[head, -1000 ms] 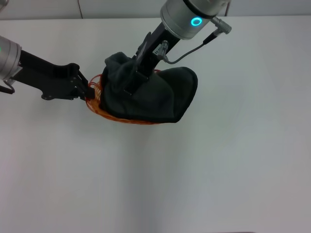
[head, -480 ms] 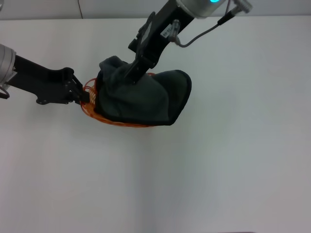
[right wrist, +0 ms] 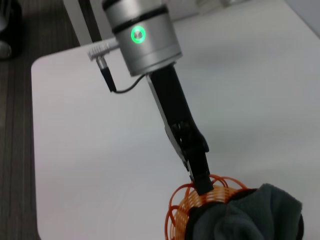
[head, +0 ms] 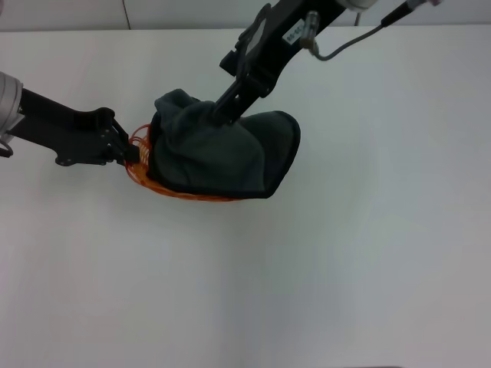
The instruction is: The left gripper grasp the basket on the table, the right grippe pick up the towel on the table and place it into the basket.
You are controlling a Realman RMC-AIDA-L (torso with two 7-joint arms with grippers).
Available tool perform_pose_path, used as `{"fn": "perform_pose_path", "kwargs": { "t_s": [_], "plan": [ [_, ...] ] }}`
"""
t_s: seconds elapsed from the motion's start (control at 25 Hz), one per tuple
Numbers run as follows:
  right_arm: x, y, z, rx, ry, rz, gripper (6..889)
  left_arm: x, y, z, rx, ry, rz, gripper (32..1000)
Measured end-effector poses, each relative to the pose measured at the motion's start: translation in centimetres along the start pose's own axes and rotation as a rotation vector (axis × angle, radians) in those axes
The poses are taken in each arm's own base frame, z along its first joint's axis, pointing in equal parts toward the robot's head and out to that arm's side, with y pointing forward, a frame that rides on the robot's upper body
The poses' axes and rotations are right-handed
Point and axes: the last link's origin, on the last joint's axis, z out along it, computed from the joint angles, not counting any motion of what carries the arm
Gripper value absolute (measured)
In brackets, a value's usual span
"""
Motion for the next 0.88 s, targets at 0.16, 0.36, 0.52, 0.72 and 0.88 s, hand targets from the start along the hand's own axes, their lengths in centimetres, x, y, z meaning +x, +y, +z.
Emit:
{"fn": "perform_pose_path", "kwargs": {
  "t_s": [0.16,0.36,0.52,0.72,0.88],
  "plan": [
    [0.08,-0.22,-0.81,-0.008,-0.024,0.021,876,-0.08,-0.15,-0.02,-0.001,0.002,-0.004,71],
    [0.13,-0.22,-0.95,-0.011,-0.026,0.022,875,-0.18,-0.36,-0.06,0.001,0.003,-0.009,71],
    [0.16,-0.18,-0.97,-0.012,-0.024,0.022,875,-0.19,-0.37,-0.05,0.000,0.003,-0.009,71],
    [0.03,-0.15,-1.10,-0.007,-0.028,0.016,874,-0.21,-0.34,-0.01,-0.001,0.002,-0.010,71],
    [0.03,-0.14,-1.10,-0.007,-0.028,0.015,874,-0.21,-0.35,-0.01,-0.001,0.002,-0.010,71]
  ]
}}
